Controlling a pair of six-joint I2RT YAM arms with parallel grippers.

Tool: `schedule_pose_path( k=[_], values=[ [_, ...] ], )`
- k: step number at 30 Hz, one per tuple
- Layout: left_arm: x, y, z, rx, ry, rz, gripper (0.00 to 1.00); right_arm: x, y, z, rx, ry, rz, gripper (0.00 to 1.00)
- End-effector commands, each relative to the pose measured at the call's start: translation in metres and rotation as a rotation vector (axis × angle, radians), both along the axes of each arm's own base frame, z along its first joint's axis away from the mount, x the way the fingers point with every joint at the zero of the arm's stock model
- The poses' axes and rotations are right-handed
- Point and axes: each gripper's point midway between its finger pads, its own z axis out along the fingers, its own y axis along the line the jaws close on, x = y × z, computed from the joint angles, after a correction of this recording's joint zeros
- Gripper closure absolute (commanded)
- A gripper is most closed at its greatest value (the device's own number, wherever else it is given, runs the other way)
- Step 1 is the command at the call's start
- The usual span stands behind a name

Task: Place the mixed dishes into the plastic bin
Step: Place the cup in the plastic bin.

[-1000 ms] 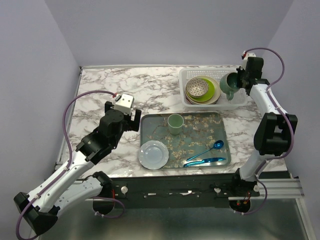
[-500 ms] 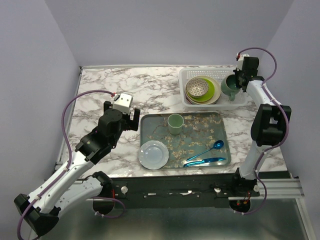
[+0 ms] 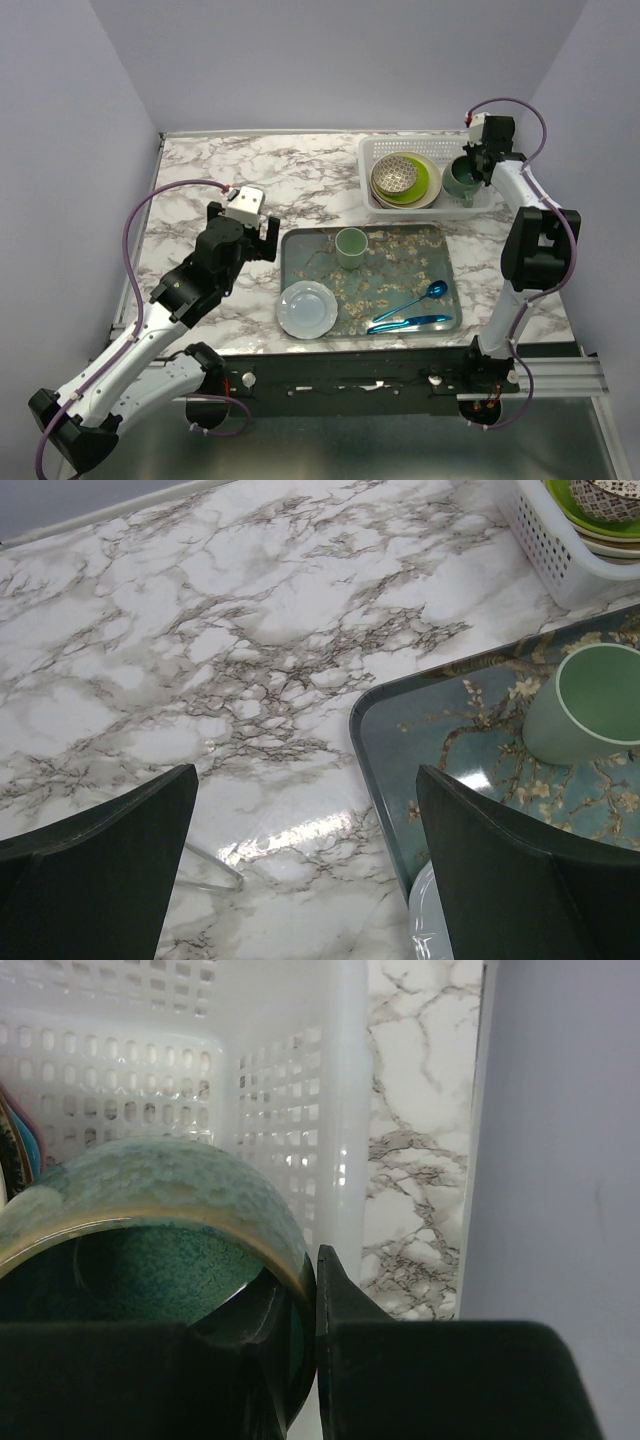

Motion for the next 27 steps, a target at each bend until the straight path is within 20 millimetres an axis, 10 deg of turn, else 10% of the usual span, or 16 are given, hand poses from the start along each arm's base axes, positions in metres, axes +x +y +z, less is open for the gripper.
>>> schedule_pose_path(
  k=[1, 11, 27],
  values=[
    [0.001, -0.002, 0.008, -0.02, -0.024, -0.015, 0.01, 0.012, 0.003, 0.007, 0.01, -0.013, 0.034, 0.79],
    [0.001, -0.002, 0.008, -0.022, -0.022, -0.015, 0.01, 0.005, 0.005, -0.001, 0.013, 0.027, 0.049, 0.6],
    [0.001, 0.0, 0.009, -0.033, -0.023, -0.011, 0.01, -0.037, 0.032, 0.077, 0.133, -0.14, 0.092, 0.16]
  ],
)
